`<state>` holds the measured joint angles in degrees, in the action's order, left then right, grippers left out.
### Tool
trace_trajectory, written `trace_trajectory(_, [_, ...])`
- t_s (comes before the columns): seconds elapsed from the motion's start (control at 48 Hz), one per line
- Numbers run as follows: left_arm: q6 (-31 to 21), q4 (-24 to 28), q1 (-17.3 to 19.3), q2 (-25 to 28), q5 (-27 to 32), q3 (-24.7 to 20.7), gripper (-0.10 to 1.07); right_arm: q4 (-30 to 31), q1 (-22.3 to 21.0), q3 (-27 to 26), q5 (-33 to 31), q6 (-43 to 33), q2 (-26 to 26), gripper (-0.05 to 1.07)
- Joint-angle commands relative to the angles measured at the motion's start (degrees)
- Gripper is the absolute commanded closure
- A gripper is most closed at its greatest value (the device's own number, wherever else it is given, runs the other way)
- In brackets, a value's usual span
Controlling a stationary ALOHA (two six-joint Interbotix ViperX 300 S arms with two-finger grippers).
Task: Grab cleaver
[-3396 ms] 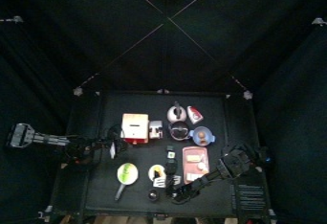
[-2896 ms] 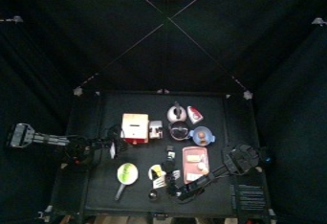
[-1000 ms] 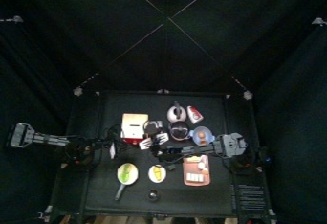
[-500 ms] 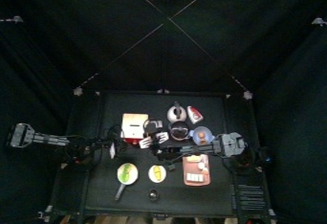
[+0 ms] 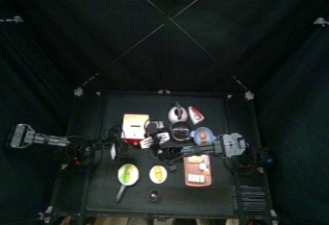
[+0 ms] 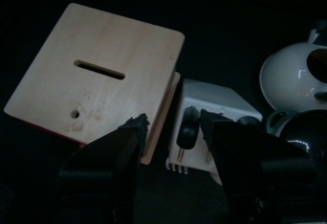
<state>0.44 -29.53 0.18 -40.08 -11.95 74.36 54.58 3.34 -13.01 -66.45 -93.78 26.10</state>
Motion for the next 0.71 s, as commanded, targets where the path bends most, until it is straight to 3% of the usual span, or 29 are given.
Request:
trace_trajectory(0.0, [0.18,0.09,0.09,0.00,-0.53,-0.70,0.39,0.09,-0.53,-1.14,-0.09,0.00,-1.05,0.23])
trace_trajectory(0.292, [0.18,0.09,0.18,0.09,-0.53,-0.70,0.39,-0.70,-0.97,-1.14,-0.44,0.09,-0.79,0.47])
trace_trajectory(0.688, [0.18,0.09,0.18,0.09,-0.53,-0.70,0.39,-0.09,-0.79,-1.32,-2.20,0.44,-0.70,0.48])
